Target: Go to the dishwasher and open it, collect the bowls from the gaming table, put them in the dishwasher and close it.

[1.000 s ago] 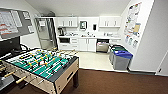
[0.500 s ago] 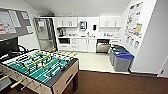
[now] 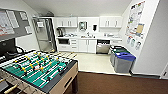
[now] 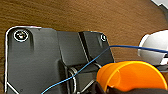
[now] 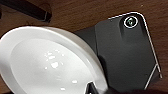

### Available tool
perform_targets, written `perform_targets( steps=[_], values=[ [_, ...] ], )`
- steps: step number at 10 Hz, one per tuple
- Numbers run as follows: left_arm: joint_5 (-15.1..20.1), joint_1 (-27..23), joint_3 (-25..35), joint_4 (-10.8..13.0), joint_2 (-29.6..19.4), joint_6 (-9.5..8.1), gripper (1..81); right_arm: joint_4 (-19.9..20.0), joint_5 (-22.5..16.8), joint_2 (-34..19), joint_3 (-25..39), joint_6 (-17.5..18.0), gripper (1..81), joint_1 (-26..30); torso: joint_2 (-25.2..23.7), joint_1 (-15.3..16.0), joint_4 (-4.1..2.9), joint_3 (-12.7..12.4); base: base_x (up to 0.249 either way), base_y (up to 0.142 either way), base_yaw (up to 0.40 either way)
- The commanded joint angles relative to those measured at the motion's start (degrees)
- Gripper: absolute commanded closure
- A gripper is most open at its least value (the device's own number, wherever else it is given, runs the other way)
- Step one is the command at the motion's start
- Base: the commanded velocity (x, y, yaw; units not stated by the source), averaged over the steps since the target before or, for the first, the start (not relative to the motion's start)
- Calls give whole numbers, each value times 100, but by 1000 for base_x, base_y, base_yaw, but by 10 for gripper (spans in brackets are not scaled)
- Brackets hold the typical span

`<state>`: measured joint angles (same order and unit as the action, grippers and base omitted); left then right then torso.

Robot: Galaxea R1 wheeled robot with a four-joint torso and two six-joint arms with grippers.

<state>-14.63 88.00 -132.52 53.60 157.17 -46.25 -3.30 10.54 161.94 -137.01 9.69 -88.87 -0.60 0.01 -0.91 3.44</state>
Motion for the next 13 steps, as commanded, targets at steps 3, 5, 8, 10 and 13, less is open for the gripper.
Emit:
perform_targets(
  steps=[3,5,8,10,13],
  values=[
    [92,-217,69,124,-89,46,811,-153,-263,-19,123,-29,811,216,0,-1,0,0,142,-63,0],
    [92,-217,69,124,-89,46,811,-153,-263,-19,114,-29,811,216,0,-1,0,0,142,-64,0],
    [92,-209,69,124,-89,46,811,-153,-263,-19,106,-29,811,224,0,-1,0,0,142,-64,0],
    [92,-209,69,124,-98,46,811,-153,-263,-19,114,-29,811,233,0,-1,0,0,143,-67,0],
    [92,-209,69,124,-89,46,811,-145,-263,-19,105,-29,811,225,0,-1,0,0,142,-70,0]
  ],
)
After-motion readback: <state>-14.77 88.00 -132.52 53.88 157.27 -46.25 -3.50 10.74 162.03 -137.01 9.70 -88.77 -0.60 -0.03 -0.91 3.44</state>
